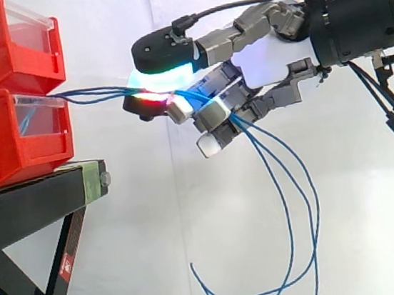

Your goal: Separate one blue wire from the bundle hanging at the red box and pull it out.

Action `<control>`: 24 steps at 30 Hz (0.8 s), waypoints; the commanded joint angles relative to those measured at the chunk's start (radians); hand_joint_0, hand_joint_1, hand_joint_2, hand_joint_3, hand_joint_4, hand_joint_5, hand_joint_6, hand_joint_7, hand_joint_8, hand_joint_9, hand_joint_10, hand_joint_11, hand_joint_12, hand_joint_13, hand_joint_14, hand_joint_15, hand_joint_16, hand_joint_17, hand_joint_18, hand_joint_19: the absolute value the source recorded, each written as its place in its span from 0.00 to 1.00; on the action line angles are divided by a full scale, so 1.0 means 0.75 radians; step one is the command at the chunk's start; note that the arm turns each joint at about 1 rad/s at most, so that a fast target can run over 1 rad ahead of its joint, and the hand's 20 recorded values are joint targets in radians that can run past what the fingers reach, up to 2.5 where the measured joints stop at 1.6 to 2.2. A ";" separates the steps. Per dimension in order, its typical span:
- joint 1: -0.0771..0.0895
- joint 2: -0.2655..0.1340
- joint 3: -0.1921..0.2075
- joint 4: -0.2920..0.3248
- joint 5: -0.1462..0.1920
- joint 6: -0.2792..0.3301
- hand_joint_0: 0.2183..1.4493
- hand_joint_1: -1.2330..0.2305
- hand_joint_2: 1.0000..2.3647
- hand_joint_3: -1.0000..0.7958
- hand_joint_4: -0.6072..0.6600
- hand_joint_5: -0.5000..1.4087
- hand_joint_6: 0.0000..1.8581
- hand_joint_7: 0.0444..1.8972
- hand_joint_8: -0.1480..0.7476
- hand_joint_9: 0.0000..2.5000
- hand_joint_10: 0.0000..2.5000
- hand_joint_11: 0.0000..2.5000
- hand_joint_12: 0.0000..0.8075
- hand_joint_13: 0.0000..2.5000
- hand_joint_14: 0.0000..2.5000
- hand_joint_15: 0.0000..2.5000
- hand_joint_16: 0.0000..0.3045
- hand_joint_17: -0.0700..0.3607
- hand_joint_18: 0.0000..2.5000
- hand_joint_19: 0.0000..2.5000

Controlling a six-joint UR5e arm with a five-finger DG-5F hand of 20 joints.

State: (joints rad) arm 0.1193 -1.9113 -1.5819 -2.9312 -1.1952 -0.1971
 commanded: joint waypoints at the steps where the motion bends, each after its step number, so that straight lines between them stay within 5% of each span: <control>1: 0.001 0.000 0.000 0.002 -0.002 -0.048 0.34 0.30 0.01 0.43 0.58 0.15 0.51 0.57 0.53 0.46 0.01 0.50 0.52 0.52 0.01 0.50 0.18 0.45 0.39 0.30; 24: -0.034 0.002 0.000 0.000 -0.002 -0.279 0.27 0.39 0.01 0.36 0.62 0.15 0.49 0.51 0.56 0.45 0.01 0.49 0.54 0.51 0.01 0.49 0.19 0.47 0.38 0.30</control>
State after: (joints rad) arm 0.0955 -1.9108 -1.5818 -2.9314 -1.1980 -0.3943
